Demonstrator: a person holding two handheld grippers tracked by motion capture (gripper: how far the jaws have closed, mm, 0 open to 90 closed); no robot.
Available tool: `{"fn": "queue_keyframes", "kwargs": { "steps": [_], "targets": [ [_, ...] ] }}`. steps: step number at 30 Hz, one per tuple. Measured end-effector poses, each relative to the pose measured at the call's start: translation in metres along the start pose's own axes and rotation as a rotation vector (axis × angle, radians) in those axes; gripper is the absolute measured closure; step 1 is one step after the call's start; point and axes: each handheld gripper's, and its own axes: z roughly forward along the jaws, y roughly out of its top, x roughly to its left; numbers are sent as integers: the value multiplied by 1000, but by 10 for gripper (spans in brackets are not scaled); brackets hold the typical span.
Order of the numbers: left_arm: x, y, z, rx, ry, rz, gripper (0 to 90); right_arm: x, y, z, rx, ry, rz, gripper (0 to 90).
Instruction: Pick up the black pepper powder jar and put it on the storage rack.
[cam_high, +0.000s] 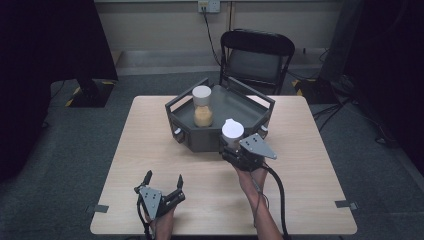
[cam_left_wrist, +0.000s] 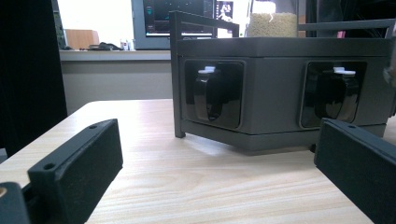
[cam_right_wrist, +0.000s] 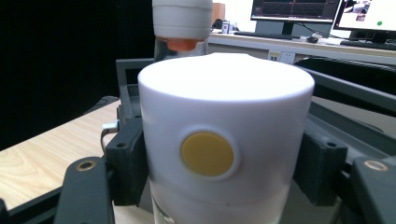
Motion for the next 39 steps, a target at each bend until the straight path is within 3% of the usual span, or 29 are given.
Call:
{"fn": "queue_keyframes", "kwargs": {
  "steps": [28, 39],
  "targets": [
    [0, 0, 0, -1, 1, 1, 5, -8, 52, 29, -32, -40, -29, 305],
    [0, 0, 0, -1, 0, 1, 5, -7, 59, 45, -58, -74, -28, 305]
  ]
}}
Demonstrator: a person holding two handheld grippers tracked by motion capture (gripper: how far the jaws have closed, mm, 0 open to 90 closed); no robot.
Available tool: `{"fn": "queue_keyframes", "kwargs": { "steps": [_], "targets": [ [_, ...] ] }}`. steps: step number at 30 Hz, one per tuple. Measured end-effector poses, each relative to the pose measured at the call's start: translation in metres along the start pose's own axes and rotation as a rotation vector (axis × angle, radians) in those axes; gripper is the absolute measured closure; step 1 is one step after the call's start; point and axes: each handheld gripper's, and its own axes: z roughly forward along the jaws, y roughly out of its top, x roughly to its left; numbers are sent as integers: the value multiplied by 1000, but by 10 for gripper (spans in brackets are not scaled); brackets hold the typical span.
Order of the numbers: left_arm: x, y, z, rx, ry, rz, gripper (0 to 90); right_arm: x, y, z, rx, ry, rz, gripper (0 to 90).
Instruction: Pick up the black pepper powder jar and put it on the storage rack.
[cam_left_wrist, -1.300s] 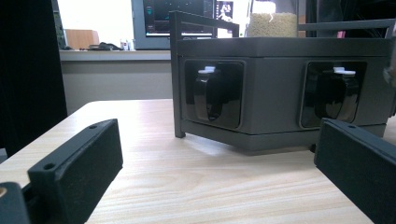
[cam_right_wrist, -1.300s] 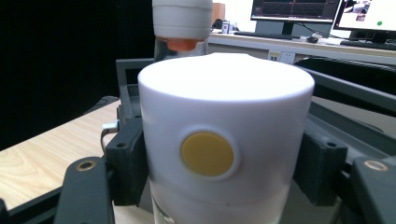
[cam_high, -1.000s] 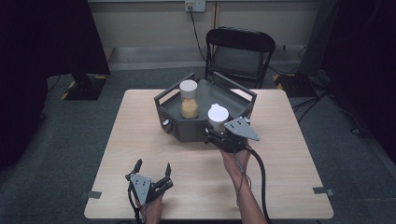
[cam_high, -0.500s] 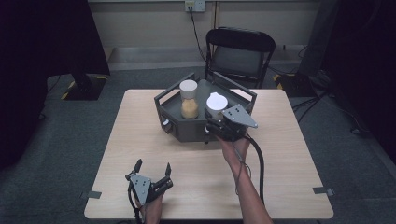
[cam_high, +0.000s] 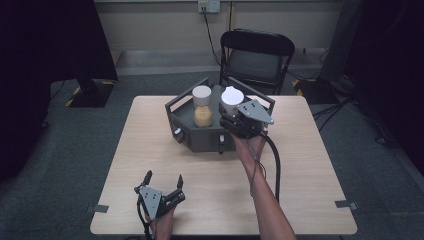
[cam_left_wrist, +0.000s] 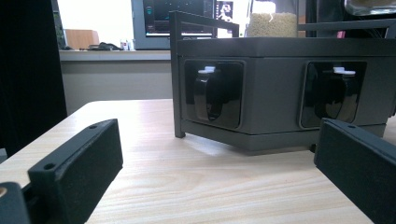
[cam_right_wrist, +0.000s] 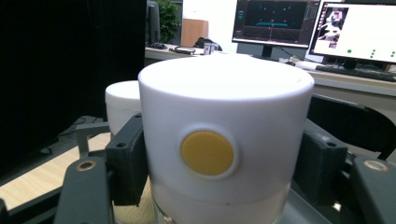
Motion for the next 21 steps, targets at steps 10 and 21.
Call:
{"fn": "queue_keyframes", "kwargs": {
  "steps": [10, 21],
  "targets": [
    [1, 0, 0, 2, -3, 2, 5, 1, 1, 20, 8, -30, -2, 305],
    [1, 0, 0, 0, -4, 0, 5, -4, -7, 40, 16, -39, 40, 305]
  ]
}}
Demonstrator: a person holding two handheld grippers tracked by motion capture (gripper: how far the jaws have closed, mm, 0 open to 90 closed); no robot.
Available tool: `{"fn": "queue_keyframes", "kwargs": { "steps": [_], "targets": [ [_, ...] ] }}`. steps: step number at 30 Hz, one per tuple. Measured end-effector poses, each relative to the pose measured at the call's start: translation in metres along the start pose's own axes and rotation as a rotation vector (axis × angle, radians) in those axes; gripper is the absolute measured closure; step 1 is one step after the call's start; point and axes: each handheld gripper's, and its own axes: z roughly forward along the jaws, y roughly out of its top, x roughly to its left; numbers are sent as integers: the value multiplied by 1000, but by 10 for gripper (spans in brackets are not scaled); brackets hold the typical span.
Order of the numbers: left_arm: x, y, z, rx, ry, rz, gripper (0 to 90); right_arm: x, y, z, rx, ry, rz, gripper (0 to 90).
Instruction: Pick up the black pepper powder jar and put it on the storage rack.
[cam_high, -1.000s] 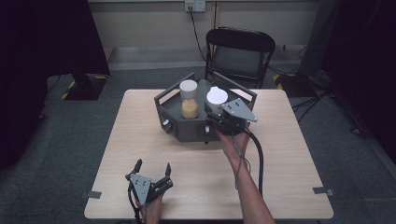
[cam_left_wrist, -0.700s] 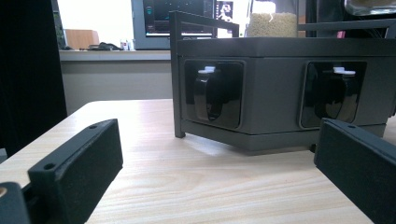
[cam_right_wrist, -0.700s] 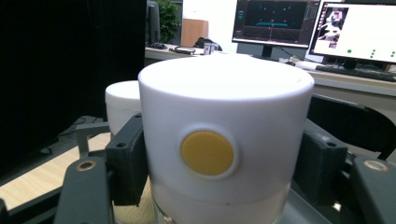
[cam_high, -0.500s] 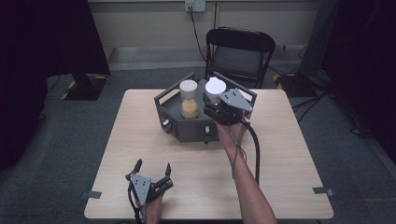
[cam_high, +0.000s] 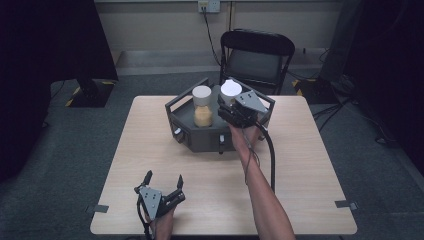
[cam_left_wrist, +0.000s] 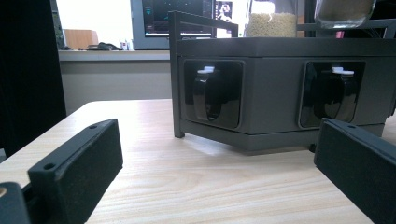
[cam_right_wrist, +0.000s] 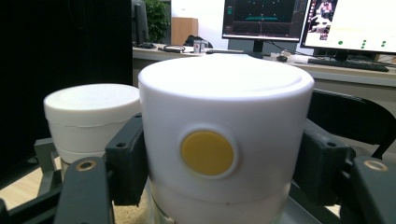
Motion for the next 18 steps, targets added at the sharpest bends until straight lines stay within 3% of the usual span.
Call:
{"fn": "queue_keyframes", "kwargs": {
  "steps": [12, 18],
  "targets": [
    [0, 0, -1, 0, -1, -2, 5, 4, -9, 11, 34, -1, -18, 305],
    [0, 0, -1, 0, 0, -2, 5, 1, -13, 15, 56, -4, 0, 305]
  ]
}}
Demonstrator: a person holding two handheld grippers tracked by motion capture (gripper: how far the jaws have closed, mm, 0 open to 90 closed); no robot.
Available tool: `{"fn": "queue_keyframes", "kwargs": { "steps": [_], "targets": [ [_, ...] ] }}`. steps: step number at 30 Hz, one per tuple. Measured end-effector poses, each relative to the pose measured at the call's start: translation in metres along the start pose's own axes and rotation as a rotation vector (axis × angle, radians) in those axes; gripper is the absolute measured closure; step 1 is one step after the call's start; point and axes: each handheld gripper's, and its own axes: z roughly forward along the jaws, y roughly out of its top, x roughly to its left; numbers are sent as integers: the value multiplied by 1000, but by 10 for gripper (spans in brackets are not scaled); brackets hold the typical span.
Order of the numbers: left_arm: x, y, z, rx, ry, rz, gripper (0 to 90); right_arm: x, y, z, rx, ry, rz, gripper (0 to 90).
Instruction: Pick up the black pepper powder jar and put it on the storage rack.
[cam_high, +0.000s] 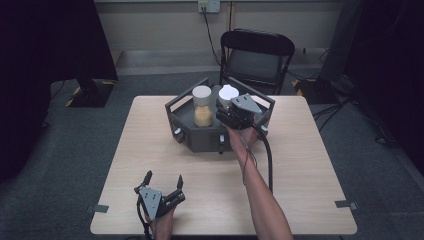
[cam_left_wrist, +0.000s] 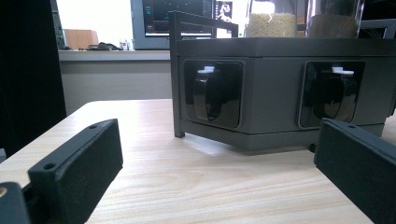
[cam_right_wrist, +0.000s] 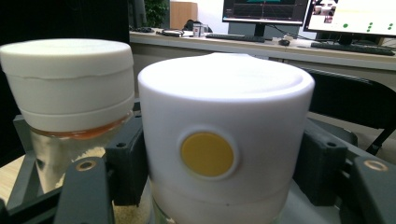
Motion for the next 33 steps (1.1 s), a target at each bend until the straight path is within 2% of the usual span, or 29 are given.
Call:
{"fn": "queue_keyframes", "kwargs": {
  "steps": [13, 18, 29, 33],
  "targets": [
    [0, 0, 0, 0, 0, 0, 5, -5, 0, 4, 19, 5, 30, 303],
    [0, 0, 0, 0, 0, 0, 5, -5, 2, 4, 29, 4, 21, 302],
    [0, 0, 0, 0, 0, 0, 6, -5, 2, 4, 31, 5, 37, 298],
    [0, 0, 0, 0, 2, 0, 11, -3, 1, 4, 27, -15, 39, 238]
  ]
}}
